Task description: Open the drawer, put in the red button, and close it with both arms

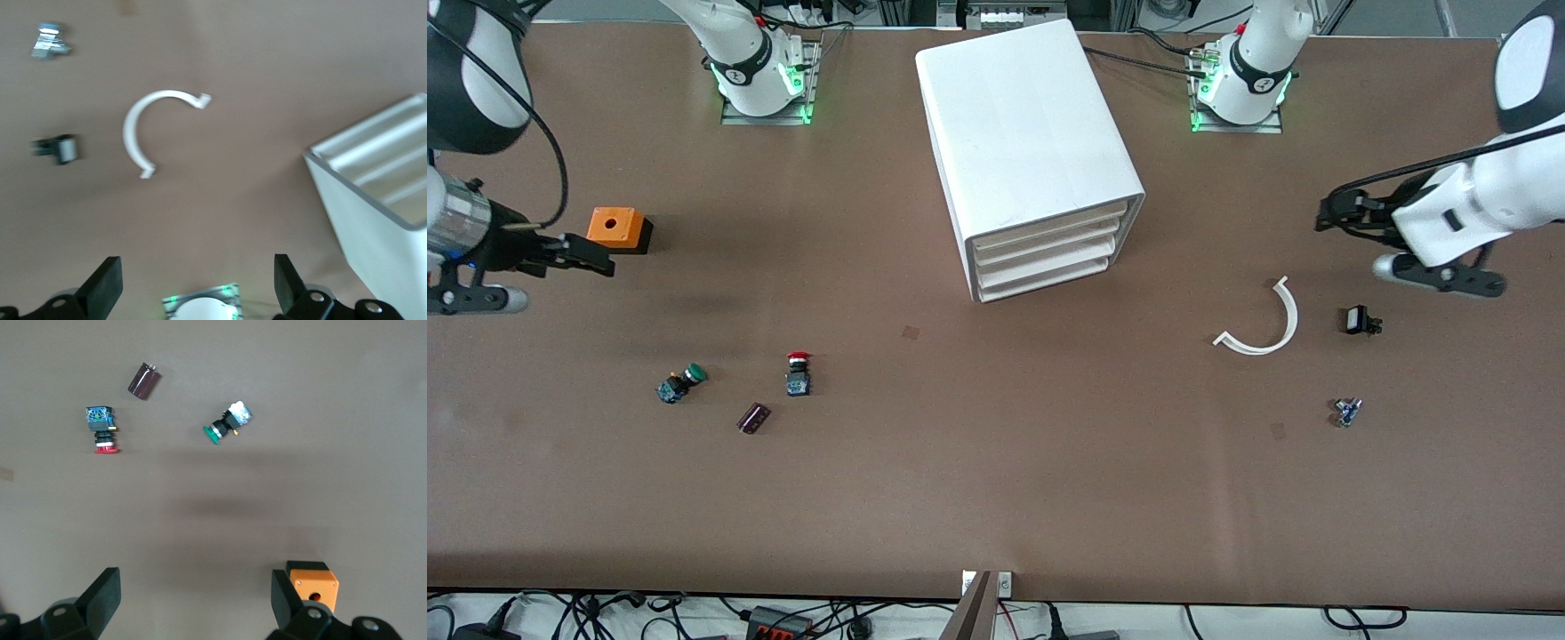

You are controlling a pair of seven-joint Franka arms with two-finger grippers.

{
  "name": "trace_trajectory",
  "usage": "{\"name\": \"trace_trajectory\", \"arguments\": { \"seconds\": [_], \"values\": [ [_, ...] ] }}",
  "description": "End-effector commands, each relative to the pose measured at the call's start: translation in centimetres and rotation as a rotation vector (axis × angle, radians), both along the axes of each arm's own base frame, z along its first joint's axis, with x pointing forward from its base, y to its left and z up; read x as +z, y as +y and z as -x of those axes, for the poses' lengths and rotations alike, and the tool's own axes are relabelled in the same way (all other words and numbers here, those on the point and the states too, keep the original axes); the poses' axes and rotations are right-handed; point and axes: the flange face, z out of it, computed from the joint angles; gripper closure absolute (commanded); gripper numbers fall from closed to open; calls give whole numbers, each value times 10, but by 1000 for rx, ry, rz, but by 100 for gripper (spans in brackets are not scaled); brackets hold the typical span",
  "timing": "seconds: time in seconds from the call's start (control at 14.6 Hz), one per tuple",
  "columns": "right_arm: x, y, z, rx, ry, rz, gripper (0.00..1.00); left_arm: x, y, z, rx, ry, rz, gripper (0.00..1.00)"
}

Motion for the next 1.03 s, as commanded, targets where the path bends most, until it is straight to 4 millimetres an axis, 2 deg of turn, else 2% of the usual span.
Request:
{"name": "trace_trajectory", "arguments": {
  "seconds": [0.0,0.07,0.14,0.27,0.41,0.48,0.62,0.68,0.89,0.96],
  "values": [
    [-27,30,-20,41,-6,-11,0,-47,-14,-18,-80,93,226,0],
    [-48,42,-29,58,-6,-8,0,-65,-23,-22,-108,119,311,0],
    [-72,59,-38,84,-9,-5,0,-92,-30,-28,-133,144,410,0],
    [-111,77,-59,108,-17,0,0,-134,-46,-37,-198,156,609,0],
    [-130,96,-78,135,-22,5,0,-178,-62,-43,-243,149,794,0],
    [-137,105,-86,147,-27,7,0,-207,-67,-44,-256,136,871,0],
    [-159,122,-96,166,-25,4,0,-246,-88,-34,-244,102,1030,0],
    [-173,137,-99,190,-38,-7,0,-260,-105,-25,-211,105,1085,0],
    [-231,163,-100,220,-40,-5,0,-290,-147,5,-157,141,1117,0],
    [-247,165,-102,209,-50,-7,0,-296,-157,14,-146,151,1129,0]
  ]
}}
